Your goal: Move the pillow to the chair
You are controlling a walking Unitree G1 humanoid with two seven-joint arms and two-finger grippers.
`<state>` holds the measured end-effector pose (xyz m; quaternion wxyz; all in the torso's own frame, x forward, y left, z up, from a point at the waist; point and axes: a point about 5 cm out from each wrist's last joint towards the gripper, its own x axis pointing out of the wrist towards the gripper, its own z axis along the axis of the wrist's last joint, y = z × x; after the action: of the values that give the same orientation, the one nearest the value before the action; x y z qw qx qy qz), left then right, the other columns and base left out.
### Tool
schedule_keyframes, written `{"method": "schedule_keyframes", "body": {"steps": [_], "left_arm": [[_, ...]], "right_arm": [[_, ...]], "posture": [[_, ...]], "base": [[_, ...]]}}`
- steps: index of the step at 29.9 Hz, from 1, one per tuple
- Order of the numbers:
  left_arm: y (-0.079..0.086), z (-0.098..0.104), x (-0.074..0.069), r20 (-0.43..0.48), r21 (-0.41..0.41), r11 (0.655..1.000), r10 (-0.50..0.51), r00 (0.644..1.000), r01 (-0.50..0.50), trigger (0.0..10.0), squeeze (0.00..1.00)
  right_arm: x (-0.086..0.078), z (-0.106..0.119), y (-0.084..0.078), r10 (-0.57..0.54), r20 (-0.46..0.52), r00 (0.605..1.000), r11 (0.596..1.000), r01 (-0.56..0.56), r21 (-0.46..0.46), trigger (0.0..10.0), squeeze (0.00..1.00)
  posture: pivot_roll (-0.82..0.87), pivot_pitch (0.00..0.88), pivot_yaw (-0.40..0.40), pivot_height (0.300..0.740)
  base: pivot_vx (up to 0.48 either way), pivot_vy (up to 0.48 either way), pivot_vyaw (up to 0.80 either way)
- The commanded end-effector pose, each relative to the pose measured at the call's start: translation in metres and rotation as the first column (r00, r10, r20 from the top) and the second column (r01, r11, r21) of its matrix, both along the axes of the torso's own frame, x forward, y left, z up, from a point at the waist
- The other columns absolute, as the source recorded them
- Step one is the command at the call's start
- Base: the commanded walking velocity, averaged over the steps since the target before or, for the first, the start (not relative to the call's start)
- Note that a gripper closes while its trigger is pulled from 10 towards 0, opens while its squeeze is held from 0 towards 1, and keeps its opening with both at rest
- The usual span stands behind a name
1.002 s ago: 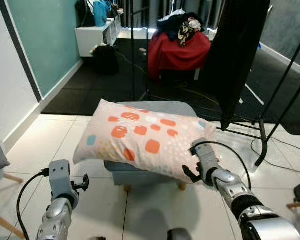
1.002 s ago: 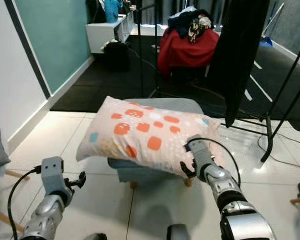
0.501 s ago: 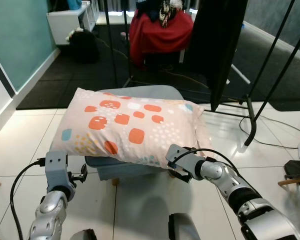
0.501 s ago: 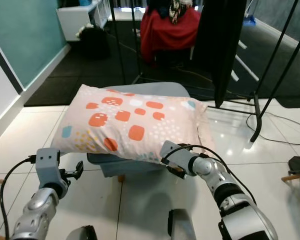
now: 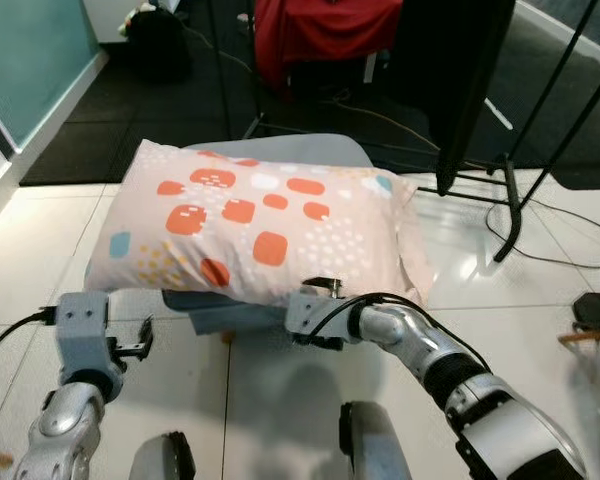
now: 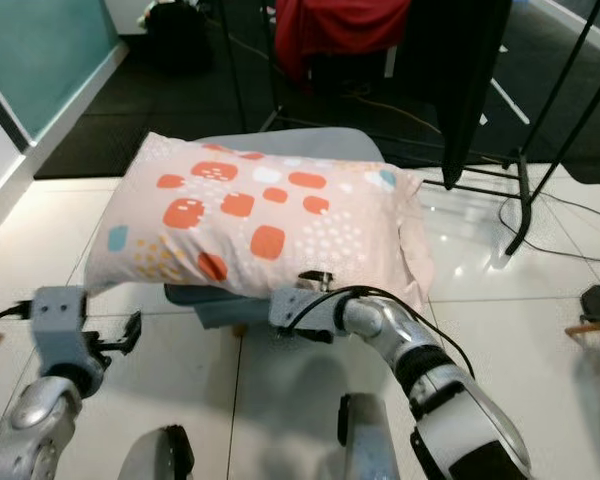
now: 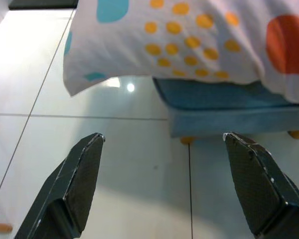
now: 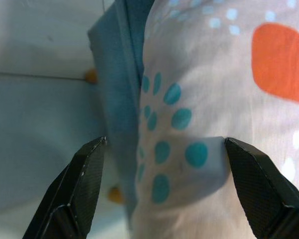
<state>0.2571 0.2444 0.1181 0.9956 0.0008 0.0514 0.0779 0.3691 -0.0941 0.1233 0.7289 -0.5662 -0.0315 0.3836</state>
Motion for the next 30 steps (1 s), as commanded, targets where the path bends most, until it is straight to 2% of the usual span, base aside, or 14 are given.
{"method": "schedule_keyframes", "body": {"steps": [1, 2, 8, 12, 16, 18, 19, 21, 22, 24, 25, 28, 29, 30], "left_arm": [[0.005, 0.002, -0.007, -0.016, 0.002, 1.0, 0.014, 1.0, -0.014, 10.0, 0.0], [0.005, 0.002, -0.007, -0.016, 0.002, 1.0, 0.014, 1.0, -0.014, 10.0, 0.0], [-0.001, 0.022, -0.018, 0.003, 0.021, 1.0, 0.002, 1.0, -0.002, 10.0, 0.0], [-0.004, 0.034, -0.022, 0.018, 0.029, 1.0, -0.009, 1.0, 0.008, 10.0, 0.0], [-0.005, 0.037, -0.024, 0.024, 0.029, 1.0, -0.011, 1.0, 0.01, 10.0, 0.0], [-0.008, 0.047, -0.025, 0.043, 0.041, 0.999, -0.023, 0.999, 0.021, 10.0, 0.0], [-0.008, 0.047, -0.025, 0.043, 0.041, 0.999, -0.023, 0.999, 0.021, 10.0, 0.0], [-0.011, 0.054, -0.028, 0.049, 0.057, 0.998, -0.037, 0.998, 0.035, 10.0, 0.0], [-0.012, 0.055, -0.029, 0.049, 0.06, 0.997, -0.041, 0.998, 0.038, 10.0, 0.0], [-0.012, 0.055, -0.029, 0.049, 0.06, 0.997, -0.041, 0.998, 0.038, 10.0, 0.0], [-0.013, 0.056, -0.031, 0.043, 0.062, 0.997, -0.044, 0.998, 0.042, 10.0, 0.0], [-0.015, 0.057, -0.032, 0.037, 0.061, 0.997, -0.047, 0.998, 0.045, 10.0, 0.0], [-0.015, 0.058, -0.032, 0.035, 0.065, 0.997, -0.053, 0.998, 0.051, 10.0, 0.0], [-0.015, 0.058, -0.032, 0.035, 0.065, 0.997, -0.053, 0.998, 0.051, 10.0, 0.0]], "right_arm": [[0.0, -0.004, -0.002, 0.001, 0.055, 0.998, 0.997, 0.003, -0.072, 10.0, 0.0], [0.0, -0.004, -0.002, 0.001, 0.055, 0.998, 0.997, 0.003, -0.072, 10.0, 0.0], [0.013, 0.007, -0.014, -0.061, 0.26, 0.964, 0.98, 0.108, -0.168, 10.0, 0.0], [0.017, 0.011, -0.028, -0.095, 0.341, 0.935, 0.964, 0.172, -0.202, 10.0, 0.0], [0.018, 0.012, -0.033, -0.105, 0.362, 0.926, 0.959, 0.191, -0.21, 10.0, 0.0], [0.022, 0.02, -0.048, -0.137, 0.453, 0.881, 0.943, 0.257, -0.213, 10.0, 0.0], [0.022, 0.02, -0.048, -0.137, 0.453, 0.881, 0.943, 0.257, -0.213, 10.0, 0.0], [0.027, 0.033, -0.059, -0.167, 0.537, 0.827, 0.927, 0.317, -0.2, 10.0, 0.0], [0.029, 0.039, -0.061, -0.175, 0.567, 0.805, 0.924, 0.334, -0.189, 10.0, 0.0], [0.029, 0.039, -0.061, -0.175, 0.567, 0.805, 0.924, 0.334, -0.189, 10.0, 0.0], [0.032, 0.049, -0.063, -0.172, 0.623, 0.763, 0.92, 0.35, -0.176, 10.0, 0.0], [0.033, 0.055, -0.063, -0.157, 0.665, 0.73, 0.918, 0.357, -0.175, 10.0, 0.0], [0.034, 0.057, -0.064, -0.15, 0.682, 0.716, 0.917, 0.359, -0.174, 5.1, 0.0], [0.034, 0.057, -0.064, -0.15, 0.682, 0.716, 0.917, 0.359, -0.174, 5.1, 0.0]], "posture": [[-0.04, 0.326, -0.032, 0.455], [-0.04, 0.326, -0.032, 0.455], [-0.04, 0.394, -0.038, 0.45], [-0.05, 0.428, -0.036, 0.45], [-0.05, 0.431, -0.037, 0.45], [-0.04, 0.456, -0.043, 0.45], [-0.04, 0.456, -0.043, 0.45], [-0.04, 0.462, -0.045, 0.45], [-0.04, 0.464, -0.046, 0.45], [-0.04, 0.464, -0.046, 0.45], [-0.05, 0.466, -0.044, 0.45], [-0.05, 0.465, -0.042, 0.45], [-0.06, 0.461, -0.038, 0.45], [-0.06, 0.461, -0.038, 0.45]], "base": [[0.0, 0.0, 0.0], [0.0, 0.0, 0.0], [0.0, 0.0, 0.0], [0.0, 0.0, 0.0], [0.0, 0.0, 0.0], [0.0, 0.0, 0.0], [0.0, 0.0, 0.0], [0.0, 0.0, 0.0], [0.0, 0.0, 0.0], [0.0, 0.0, 0.0], [0.0, 0.0, 0.0], [0.0, 0.0, 0.0], [0.0, 0.0, 0.0], [0.0, 0.0, 0.0]]}}
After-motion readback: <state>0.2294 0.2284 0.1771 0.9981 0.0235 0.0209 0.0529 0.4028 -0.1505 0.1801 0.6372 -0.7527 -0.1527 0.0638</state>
